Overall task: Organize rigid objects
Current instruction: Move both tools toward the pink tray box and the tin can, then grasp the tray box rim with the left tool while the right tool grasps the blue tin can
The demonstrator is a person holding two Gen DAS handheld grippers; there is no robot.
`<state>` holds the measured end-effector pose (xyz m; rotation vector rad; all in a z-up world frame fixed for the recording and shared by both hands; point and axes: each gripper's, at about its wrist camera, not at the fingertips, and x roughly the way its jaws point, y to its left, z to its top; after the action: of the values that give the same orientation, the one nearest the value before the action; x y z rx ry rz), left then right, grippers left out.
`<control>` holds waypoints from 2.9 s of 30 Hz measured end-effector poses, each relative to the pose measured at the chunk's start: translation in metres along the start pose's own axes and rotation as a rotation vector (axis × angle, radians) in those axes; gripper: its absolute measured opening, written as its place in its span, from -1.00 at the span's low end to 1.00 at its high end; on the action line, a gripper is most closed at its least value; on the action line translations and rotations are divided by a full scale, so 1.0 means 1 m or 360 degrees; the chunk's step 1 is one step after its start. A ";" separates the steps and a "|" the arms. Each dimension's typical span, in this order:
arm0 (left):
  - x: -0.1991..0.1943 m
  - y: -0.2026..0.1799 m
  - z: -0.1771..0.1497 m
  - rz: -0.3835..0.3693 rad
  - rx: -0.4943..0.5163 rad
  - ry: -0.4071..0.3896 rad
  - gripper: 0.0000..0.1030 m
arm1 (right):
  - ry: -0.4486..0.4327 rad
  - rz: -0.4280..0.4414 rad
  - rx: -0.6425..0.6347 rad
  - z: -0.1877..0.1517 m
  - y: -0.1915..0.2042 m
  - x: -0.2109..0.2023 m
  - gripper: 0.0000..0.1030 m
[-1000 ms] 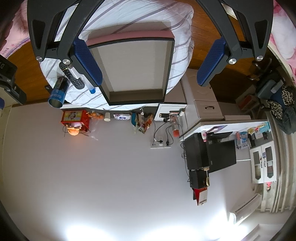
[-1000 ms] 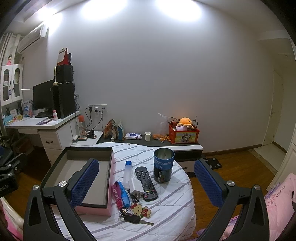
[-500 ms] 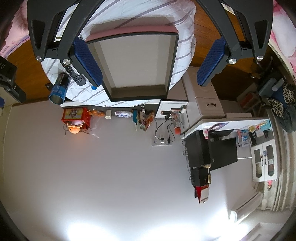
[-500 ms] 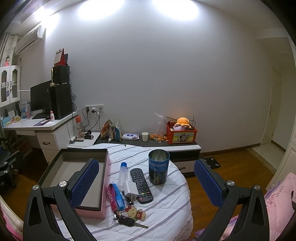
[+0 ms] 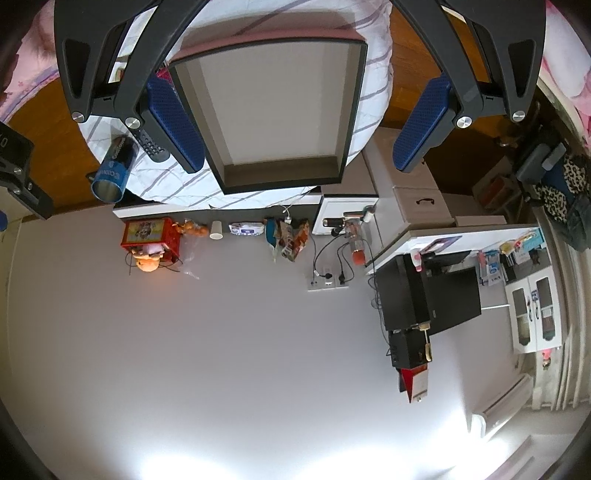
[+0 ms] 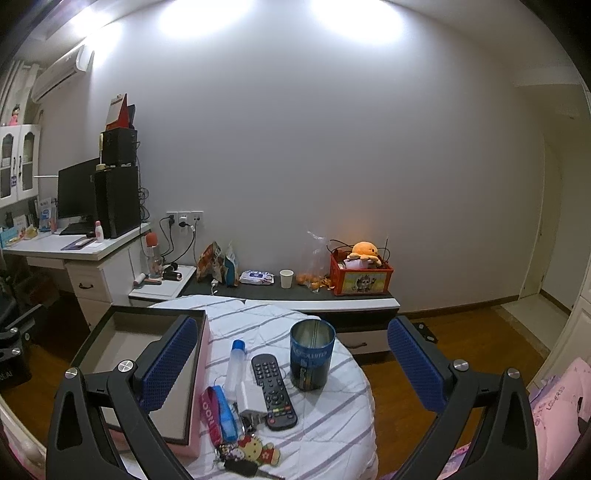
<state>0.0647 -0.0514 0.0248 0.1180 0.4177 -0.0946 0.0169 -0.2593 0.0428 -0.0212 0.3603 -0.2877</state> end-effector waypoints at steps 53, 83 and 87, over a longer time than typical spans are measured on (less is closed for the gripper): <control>0.175 0.074 -0.115 0.0036 -0.0101 0.0849 -0.80 | 0.0422 0.0113 0.0070 -0.075 -0.039 0.157 1.00; 0.182 0.073 -0.124 0.0013 -0.0095 0.0898 -0.84 | 0.0447 0.0229 0.0120 -0.076 -0.052 0.198 0.36; 0.177 0.075 -0.123 -0.0003 -0.0107 0.0881 -0.84 | 0.0348 0.0133 0.0026 -0.068 -0.038 0.180 0.36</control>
<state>0.1850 0.0279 -0.1524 0.0760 0.9727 -0.0479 0.1440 -0.3443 -0.0797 0.0417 0.5743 -0.2108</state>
